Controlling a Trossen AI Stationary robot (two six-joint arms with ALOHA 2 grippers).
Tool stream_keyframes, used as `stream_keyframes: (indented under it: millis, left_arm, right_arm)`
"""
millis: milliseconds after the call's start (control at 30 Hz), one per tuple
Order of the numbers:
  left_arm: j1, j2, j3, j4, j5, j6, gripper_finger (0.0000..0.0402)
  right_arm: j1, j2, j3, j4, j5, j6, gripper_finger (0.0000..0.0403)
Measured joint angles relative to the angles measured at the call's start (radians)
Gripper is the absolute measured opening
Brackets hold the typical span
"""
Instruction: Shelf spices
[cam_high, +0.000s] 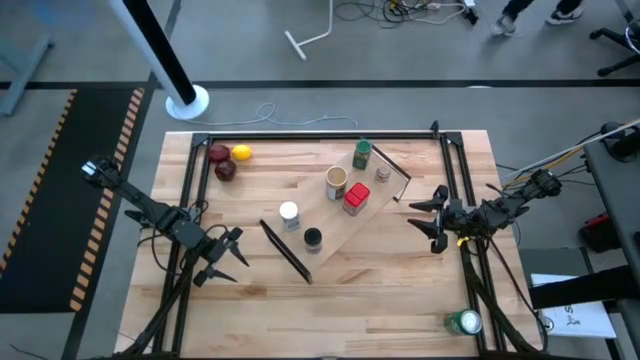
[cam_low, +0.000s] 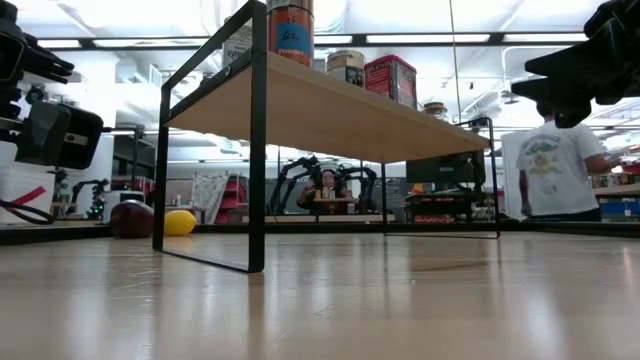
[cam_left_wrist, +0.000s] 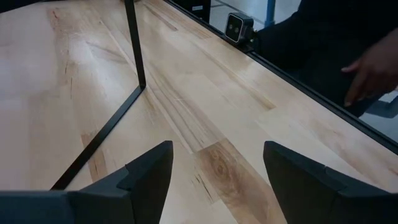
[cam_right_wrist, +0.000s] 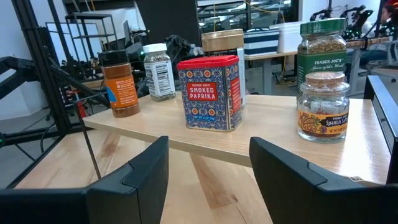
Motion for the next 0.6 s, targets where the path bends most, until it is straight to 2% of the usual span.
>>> stream_keyframes:
  millis: [600]
  left_arm:
    - [0.000, 0.000, 0.000, 0.000, 0.000, 0.000, 0.0217]
  right_arm:
    - [0.000, 0.000, 0.000, 0.000, 0.000, 0.000, 0.0199]
